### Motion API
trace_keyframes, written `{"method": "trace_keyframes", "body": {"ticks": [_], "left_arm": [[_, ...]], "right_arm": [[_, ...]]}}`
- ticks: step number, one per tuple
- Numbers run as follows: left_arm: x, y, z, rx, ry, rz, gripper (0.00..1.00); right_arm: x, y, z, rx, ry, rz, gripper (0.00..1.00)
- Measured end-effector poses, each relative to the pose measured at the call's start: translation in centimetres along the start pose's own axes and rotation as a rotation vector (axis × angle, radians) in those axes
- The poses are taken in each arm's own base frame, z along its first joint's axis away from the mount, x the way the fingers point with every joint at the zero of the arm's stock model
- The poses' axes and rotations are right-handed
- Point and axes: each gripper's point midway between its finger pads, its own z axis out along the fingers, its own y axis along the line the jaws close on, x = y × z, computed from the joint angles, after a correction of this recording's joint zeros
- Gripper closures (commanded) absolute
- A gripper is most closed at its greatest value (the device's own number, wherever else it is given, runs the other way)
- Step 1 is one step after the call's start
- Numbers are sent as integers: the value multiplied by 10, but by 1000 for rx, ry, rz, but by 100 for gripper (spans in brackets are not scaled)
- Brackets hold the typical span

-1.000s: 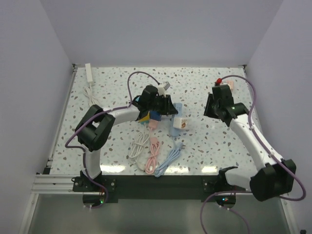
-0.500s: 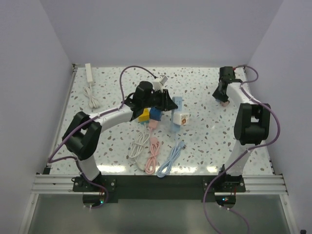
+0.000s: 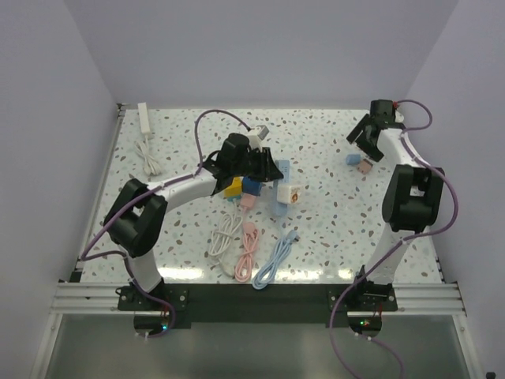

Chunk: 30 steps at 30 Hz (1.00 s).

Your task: Pull the plug off the socket

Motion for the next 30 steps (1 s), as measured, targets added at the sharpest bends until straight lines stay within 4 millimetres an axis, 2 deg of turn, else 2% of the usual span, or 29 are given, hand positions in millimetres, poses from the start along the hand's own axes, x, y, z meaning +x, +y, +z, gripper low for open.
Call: {"method": "trace_keyframes", "body": {"ticks": [2,5,8,10,13,15,20,23,27,30], "left_arm": [[1,5,4,-22,6,-7,100],[4,12,11,-39,19,-16,100],[8,18,19,-45,35,-32,100],[11,21,27,-44,49,-45,100],[15,24,33,-41,65,-59,100],[15,23,35,-34,70,-63,100],[14,17,34,-4,73,-71,100],[13,13,34,16,72,-76,100],[9,5,34,55,65,-88,100],[7,-2,34,86,61,-97,100]], "right_arm": [[4,5,-25,-73,5,-2,18],[7,18,-76,-214,-8,-18,18],[25,39,-130,-381,-19,-88,18],[55,56,-164,-508,12,-165,17],[110,73,-198,-678,106,-285,12],[143,70,-208,-734,175,-362,10],[196,63,-215,-790,280,-515,6],[212,58,-214,-793,306,-572,6],[223,60,-213,-795,313,-625,7],[239,63,-207,-779,341,-671,14]]}}
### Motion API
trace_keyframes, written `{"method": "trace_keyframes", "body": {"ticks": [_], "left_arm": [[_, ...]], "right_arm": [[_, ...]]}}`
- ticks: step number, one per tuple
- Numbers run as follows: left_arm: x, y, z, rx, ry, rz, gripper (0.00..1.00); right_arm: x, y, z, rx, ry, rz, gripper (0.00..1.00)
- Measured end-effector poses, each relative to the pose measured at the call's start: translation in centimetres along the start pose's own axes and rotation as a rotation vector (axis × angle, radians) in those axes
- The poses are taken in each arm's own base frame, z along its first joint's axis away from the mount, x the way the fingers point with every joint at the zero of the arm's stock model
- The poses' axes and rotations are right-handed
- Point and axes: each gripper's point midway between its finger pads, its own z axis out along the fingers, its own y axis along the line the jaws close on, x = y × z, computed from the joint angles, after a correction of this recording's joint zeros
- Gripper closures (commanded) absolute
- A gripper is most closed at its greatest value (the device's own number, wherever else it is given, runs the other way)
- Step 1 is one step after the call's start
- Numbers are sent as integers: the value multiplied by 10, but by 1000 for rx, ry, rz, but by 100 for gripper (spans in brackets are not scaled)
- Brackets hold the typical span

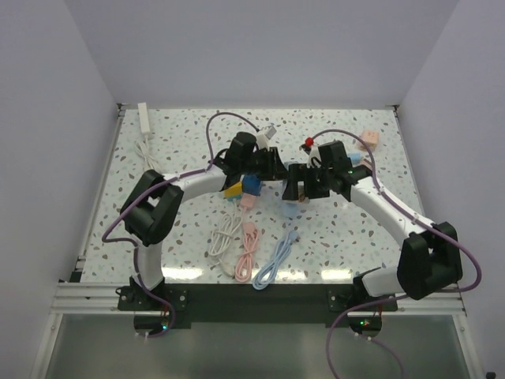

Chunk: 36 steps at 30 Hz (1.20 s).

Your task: Pull the plug off the socket

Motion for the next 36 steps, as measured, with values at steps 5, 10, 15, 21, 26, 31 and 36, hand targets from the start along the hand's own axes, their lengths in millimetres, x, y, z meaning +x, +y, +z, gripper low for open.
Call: {"method": "trace_keyframes", "body": {"ticks": [5,10,15,21,26,31,36], "left_arm": [[-1,-3,0,18,0,-3,100],[-3,-6,-2,24,-8,3,77],[-6,-10,-4,37,-23,-3,31],[-13,-20,-8,60,-57,9,24],[-14,-19,-8,56,-63,11,35],[-14,-20,-8,61,-63,8,92],[-15,-22,-7,74,-68,15,100]], "right_arm": [[5,-7,10,40,23,1,77],[2,-7,7,44,8,-1,100],[2,-4,5,32,6,-11,100],[3,0,5,5,13,-11,100],[2,10,0,-41,8,-15,100],[-6,20,-9,-74,-21,-17,100],[-8,21,-10,-70,-25,-11,100]]}}
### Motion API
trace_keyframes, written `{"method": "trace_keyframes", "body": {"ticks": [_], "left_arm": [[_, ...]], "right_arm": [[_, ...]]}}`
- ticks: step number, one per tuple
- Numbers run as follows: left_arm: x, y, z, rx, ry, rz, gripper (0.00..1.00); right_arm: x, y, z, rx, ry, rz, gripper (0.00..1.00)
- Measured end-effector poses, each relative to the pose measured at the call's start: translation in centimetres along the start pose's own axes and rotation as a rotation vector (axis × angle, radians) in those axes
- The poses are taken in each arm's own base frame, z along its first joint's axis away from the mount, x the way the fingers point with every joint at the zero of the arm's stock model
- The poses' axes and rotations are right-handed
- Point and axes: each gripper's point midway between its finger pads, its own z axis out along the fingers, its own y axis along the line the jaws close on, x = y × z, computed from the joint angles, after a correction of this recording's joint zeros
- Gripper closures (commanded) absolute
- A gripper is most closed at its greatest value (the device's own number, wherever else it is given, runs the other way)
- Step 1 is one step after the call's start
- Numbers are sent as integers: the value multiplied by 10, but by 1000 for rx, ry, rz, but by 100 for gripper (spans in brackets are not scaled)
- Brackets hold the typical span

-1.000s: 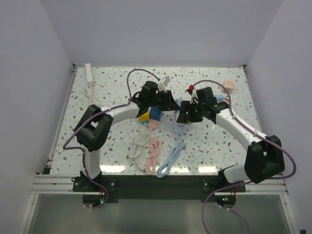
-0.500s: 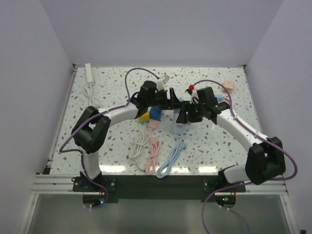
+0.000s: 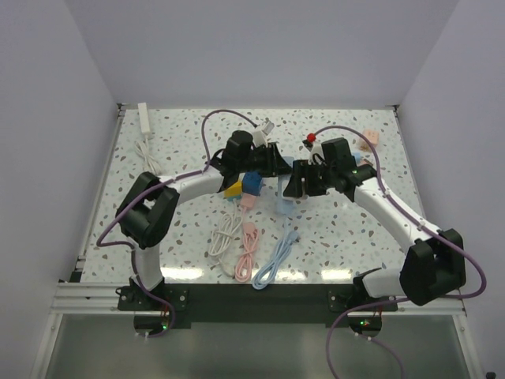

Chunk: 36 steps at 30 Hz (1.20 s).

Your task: Pull the plug off the socket

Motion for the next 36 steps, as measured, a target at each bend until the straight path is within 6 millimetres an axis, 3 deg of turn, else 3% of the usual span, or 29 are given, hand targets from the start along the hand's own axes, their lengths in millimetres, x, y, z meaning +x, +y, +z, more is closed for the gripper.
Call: {"method": "trace_keyframes", "body": {"ticks": [7,14,18,20,22,26,30,33,36], "left_arm": [[-1,-1,0,17,3,3,100],[-4,-21,1,125,5,12,100],[-6,29,1,21,2,-19,100],[-4,53,1,-29,11,-48,100],[-2,64,-1,-56,17,-67,100],[-2,56,0,-34,18,-63,100],[-11,30,-7,23,11,-65,100],[-32,-3,-24,84,-26,-41,100],[-70,-38,-58,143,-111,9,100]], "right_arm": [[0,-2,-6,32,1,0,100],[-2,1,-48,90,-132,-31,100],[-12,0,-86,133,-268,-42,100],[-14,-1,-91,140,-288,-43,100],[-14,-7,-88,173,-283,-30,100],[-12,-47,-74,364,-232,51,100],[-16,-101,-74,592,-207,191,100],[-26,-142,-80,735,-227,306,100],[-34,-170,-83,850,-241,378,100]]}}
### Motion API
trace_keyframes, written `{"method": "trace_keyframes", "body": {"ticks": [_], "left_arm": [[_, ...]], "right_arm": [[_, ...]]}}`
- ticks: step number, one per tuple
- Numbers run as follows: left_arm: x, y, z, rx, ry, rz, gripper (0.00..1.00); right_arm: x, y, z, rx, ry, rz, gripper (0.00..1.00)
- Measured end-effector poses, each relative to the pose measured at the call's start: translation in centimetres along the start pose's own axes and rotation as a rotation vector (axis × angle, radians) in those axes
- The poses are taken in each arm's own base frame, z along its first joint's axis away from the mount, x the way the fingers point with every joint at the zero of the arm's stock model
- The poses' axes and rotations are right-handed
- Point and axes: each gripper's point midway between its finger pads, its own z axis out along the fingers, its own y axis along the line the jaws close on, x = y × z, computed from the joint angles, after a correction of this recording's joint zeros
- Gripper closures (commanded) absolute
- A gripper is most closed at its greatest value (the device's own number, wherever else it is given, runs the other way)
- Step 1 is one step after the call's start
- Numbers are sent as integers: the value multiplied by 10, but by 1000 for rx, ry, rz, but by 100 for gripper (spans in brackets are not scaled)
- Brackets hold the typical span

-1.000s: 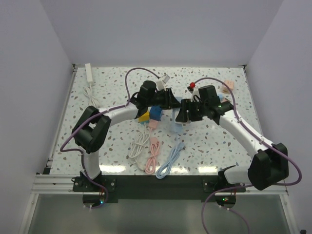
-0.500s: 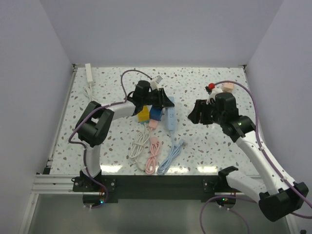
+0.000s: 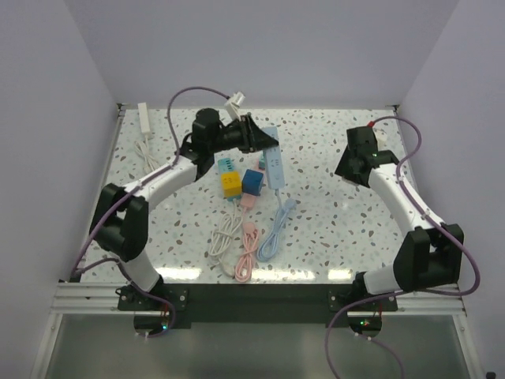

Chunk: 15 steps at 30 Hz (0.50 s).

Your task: Pull the plug off the socket

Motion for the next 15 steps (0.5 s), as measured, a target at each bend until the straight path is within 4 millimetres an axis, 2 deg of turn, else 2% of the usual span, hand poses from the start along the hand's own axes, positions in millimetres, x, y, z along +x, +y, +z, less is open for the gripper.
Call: {"method": "trace_keyframes", "body": {"ticks": [1,4,8,11,12,13,14,15], "left_arm": [[-14,-7,-9,8,-32,18,100],[-81,-17,-51,1,-179,71,100],[-175,0,-126,-37,-378,69,100],[-221,10,-190,-12,-519,43,100],[-232,15,-212,-9,-566,40,100],[-237,16,-225,-5,-585,33,100],[-248,31,-254,-53,-632,29,100],[-254,42,-271,-98,-654,17,100]], "right_arm": [[-4,-1,5,23,-2,11,100],[-9,1,20,70,6,25,100],[-13,1,41,120,30,32,100],[-14,-4,52,144,43,40,100],[-14,-5,53,148,44,42,100],[-15,-7,54,151,44,46,100],[-16,-8,54,153,42,49,100],[-17,-8,54,154,39,52,100]]}}
